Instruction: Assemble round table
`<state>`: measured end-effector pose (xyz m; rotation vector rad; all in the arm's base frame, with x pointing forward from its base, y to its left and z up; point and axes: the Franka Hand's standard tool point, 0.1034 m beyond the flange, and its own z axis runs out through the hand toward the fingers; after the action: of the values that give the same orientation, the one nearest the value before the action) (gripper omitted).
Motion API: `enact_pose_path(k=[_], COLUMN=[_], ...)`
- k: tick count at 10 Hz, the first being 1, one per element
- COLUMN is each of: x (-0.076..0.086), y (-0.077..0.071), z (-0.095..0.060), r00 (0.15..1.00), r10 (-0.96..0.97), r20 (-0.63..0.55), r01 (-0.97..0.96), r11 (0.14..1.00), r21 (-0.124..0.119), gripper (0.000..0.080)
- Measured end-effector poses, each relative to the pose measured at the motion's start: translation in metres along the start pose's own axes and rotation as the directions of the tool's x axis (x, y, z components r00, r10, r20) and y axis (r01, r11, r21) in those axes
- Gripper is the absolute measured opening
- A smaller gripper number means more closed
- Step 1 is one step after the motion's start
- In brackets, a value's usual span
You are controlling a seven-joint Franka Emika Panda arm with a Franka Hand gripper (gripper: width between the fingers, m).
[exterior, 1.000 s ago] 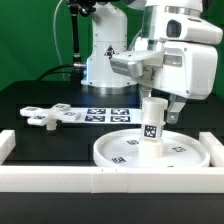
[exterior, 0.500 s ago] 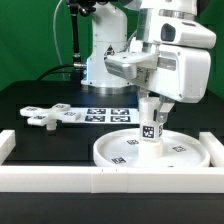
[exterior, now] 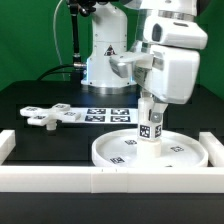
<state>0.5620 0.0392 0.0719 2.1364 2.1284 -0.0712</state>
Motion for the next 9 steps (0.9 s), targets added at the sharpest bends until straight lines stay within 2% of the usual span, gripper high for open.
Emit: enact_pose_path(k=[2, 6, 8, 9], x=[0.0055, 0.0043, 0.0041, 0.0029], y=[-0.0015, -0.0016, -0.0025, -0.0041], z=[-0.0005, -0.0002, -0.0002, 0.0005], r00=[0.96, 0.877, 0.77, 0.664], r10=[0.28, 0.48, 0.638, 0.748], r20=[0.004, 0.004, -0.003, -0.008], r01=[-0.28, -0.48, -0.638, -0.747], r11=[0.96, 0.877, 0.77, 0.664], r21=[0.004, 0.005, 0.018, 0.041], gripper=[0.0412, 0.0412, 0.0412, 0.0412])
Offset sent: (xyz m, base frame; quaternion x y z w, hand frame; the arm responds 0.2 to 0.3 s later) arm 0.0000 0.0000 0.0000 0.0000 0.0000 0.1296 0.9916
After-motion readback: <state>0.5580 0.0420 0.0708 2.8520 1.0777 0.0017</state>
